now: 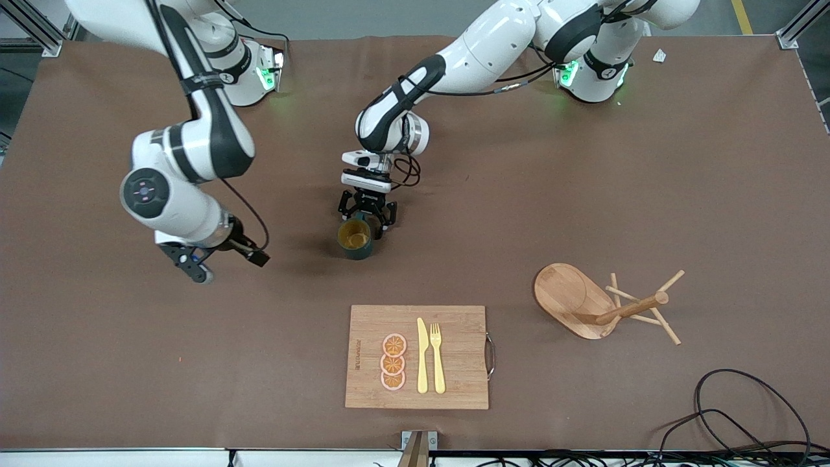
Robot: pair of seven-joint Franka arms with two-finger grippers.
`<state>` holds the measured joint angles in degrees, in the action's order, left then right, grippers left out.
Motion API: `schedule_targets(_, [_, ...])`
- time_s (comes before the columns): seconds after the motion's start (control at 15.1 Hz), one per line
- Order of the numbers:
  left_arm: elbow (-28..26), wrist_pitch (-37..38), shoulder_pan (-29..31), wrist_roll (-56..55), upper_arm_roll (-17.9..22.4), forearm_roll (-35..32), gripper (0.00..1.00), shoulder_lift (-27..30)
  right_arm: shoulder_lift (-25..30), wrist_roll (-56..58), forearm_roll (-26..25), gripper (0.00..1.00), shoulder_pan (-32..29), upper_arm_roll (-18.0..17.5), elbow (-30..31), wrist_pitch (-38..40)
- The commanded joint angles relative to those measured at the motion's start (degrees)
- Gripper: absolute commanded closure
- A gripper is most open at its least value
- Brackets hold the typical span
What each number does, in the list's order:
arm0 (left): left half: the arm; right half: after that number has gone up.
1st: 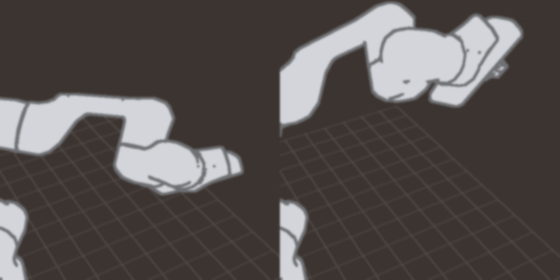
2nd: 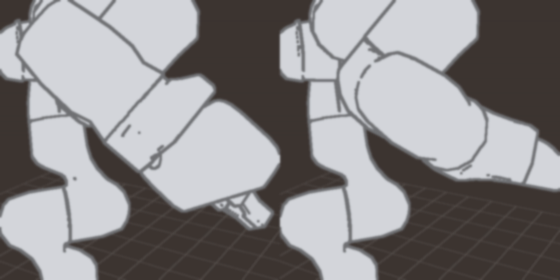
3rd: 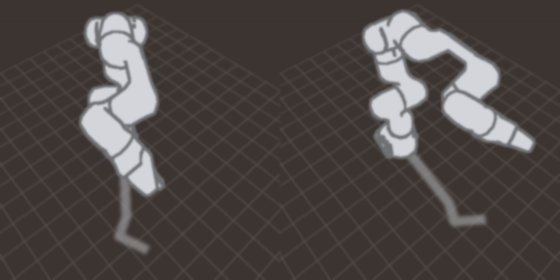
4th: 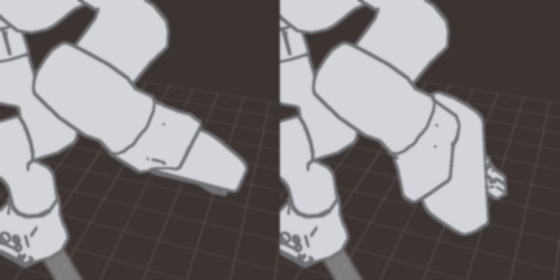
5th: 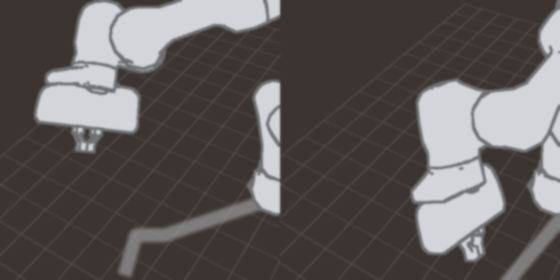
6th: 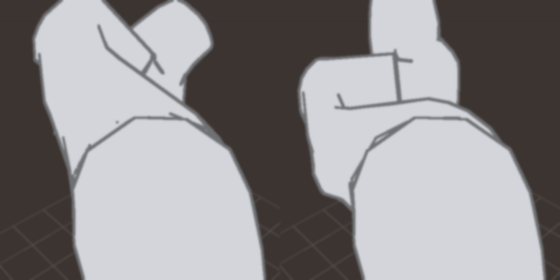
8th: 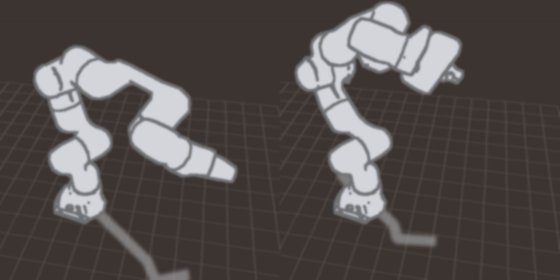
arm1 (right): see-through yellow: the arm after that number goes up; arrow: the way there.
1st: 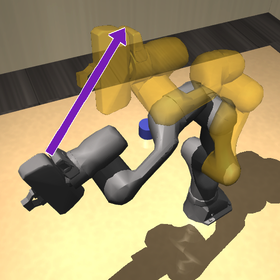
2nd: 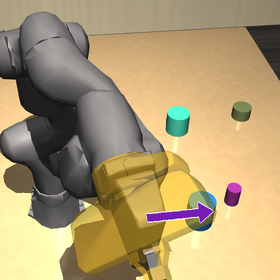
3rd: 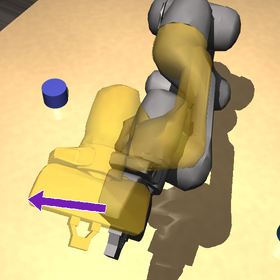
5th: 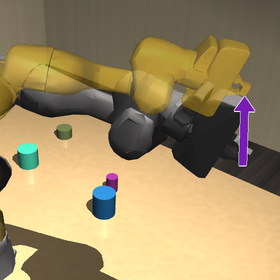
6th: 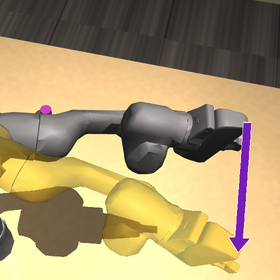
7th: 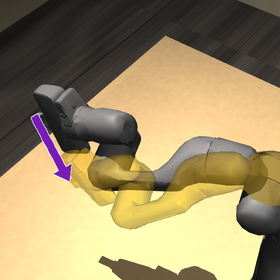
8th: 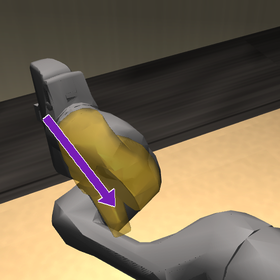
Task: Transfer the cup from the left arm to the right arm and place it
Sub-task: 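Set the cup down, open the left gripper while the right gripper approaches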
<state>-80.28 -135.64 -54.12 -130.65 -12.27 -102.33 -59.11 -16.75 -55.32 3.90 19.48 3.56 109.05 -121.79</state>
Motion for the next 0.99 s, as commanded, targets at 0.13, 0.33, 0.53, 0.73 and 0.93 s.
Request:
schedule_targets(0.13, [-4.18,6.78,-0.20,0.04,-4.77,16.95,0.01,5.66,-0.12,-4.79,0.32,0.00,2.49,0.49,1.78,-3.10])
schedule_targets(0.33, [-4.71,13.19,-0.02,0.40,-6.97,27.58,0.01,8.65,-1.18,-4.79,0.32,0.00,3.80,0.49,1.69,-4.68])
schedule_targets(0.53, [-4.45,17.86,0.24,0.31,-7.59,39.10,0.01,11.81,-1.97,-4.01,0.32,0.00,4.33,0.49,1.69,-5.56])
schedule_targets(0.73, [-4.45,23.91,0.68,1.27,-7.59,46.32,0.01,15.50,-3.03,-0.85,0.23,0.00,7.75,0.40,1.78,-7.49])
schedule_targets(0.93, [-4.89,31.29,2.52,7.74,-7.59,51.25,0.01,18.58,-4.34,-0.66,0.23,0.00,9.69,0.40,1.78,-9.60])
